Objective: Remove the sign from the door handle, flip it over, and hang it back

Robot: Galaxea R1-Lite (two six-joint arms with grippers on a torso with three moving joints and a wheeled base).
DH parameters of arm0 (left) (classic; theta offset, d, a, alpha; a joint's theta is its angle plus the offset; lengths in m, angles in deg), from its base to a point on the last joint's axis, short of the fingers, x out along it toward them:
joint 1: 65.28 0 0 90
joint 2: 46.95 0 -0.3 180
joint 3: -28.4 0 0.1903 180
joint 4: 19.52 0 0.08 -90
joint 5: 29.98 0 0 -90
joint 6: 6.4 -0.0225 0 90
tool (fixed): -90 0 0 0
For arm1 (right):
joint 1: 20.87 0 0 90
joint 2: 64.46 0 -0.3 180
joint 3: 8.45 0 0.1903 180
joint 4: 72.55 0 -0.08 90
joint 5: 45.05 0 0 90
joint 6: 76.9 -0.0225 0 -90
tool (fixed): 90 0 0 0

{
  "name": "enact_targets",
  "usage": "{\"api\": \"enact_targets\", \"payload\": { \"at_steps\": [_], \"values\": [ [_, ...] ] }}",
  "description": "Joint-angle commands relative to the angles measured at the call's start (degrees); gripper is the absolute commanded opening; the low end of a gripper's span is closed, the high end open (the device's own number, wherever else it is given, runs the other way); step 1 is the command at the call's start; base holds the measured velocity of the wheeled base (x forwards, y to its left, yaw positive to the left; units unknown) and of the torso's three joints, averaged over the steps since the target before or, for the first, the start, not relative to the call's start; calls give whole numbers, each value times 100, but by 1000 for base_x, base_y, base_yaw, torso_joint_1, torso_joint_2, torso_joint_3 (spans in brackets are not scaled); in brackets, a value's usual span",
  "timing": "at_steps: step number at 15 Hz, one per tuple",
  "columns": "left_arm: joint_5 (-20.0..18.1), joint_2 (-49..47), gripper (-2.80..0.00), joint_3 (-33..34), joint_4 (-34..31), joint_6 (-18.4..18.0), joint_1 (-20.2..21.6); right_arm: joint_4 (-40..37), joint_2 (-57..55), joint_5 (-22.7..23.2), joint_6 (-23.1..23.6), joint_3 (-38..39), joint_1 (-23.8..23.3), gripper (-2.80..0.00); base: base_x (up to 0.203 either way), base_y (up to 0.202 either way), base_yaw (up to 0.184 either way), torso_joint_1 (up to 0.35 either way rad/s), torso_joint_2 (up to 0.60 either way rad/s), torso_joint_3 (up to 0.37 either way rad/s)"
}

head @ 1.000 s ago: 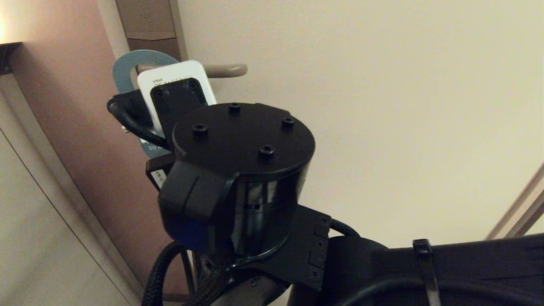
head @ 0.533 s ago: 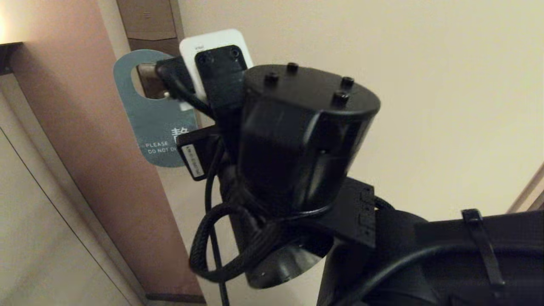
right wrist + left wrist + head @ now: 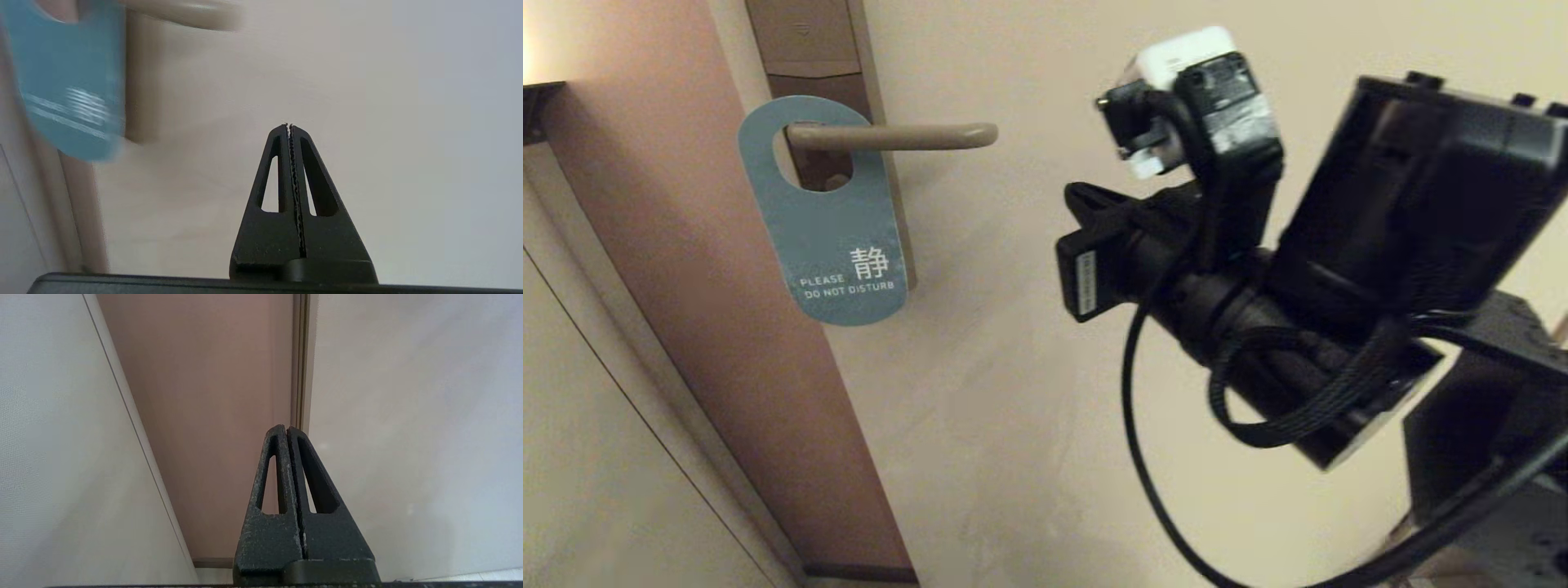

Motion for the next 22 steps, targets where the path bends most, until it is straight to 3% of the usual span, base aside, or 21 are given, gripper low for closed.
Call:
{"api": "enact_targets", "payload": {
  "at_steps": [1, 5, 8, 10, 13, 18, 22],
  "values": [
    [-1, -7, -280, 0, 3, -4, 1, 25, 787, 507, -5, 478, -630, -280, 0, 0, 0, 0, 0, 0],
    [-1, -7, -280, 0, 3, 5, 1, 28, 1449, 1884, -181, 1149, -2674, -280, 0, 0, 0, 0, 0, 0],
    [-1, -7, -280, 0, 3, -3, 1, 25, 1860, 2731, -640, 1564, -4314, -280, 0, 0, 0, 0, 0, 0],
    [-1, -7, -280, 0, 3, 2, 1, 23, 2369, 3311, -1036, 2232, -5130, -280, 0, 0, 0, 0, 0, 0],
    [-1, -7, -280, 0, 3, 5, 1, 18, 3325, 3697, -1272, 3635, -5395, -280, 0, 0, 0, 0, 0, 0],
    [-1, -7, -280, 0, 3, -4, 1, 7, 5187, 4122, -1191, 6065, -5399, -280, 0, 0, 0, 0, 0, 0],
    [-1, -7, -280, 0, 3, 1, 1, -911, 6387, 4058, -1195, 6424, -4947, -280, 0, 0, 0, 0, 0, 0]
  ]
}}
